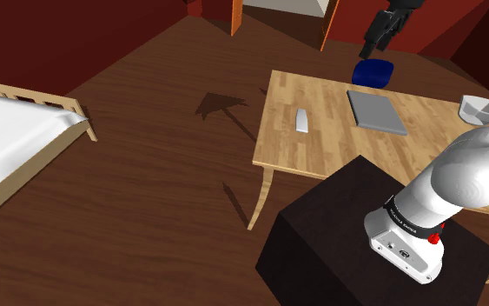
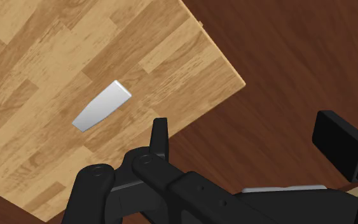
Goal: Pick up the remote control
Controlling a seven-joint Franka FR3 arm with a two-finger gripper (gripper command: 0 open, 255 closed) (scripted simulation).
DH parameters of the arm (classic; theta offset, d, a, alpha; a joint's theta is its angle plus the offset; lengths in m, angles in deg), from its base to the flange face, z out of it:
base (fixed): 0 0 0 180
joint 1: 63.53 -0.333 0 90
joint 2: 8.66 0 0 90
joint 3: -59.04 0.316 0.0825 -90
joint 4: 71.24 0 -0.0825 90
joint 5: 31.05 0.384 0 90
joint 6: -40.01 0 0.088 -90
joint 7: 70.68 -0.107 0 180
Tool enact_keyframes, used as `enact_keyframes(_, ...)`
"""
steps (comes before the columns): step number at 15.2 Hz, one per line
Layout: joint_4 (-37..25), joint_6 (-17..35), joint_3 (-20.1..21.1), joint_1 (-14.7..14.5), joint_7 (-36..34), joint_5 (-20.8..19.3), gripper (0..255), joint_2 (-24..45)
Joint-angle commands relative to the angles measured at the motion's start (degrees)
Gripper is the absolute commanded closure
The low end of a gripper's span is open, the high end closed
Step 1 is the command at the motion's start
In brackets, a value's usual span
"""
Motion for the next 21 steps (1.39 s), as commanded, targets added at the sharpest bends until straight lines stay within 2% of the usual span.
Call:
enact_keyframes(1, 0.0, 0.0, 0.0, 0.0, 0.0, 0.0, 0, 0.0)
enact_keyframes(11, 2.7, 17.9, -1.7, 3.7, -6.7, -0.4, 0, 16.5)
enact_keyframes(21, -1.7, 32.6, -4.1, 6.7, -12.3, 0.3, 0, 36.8)
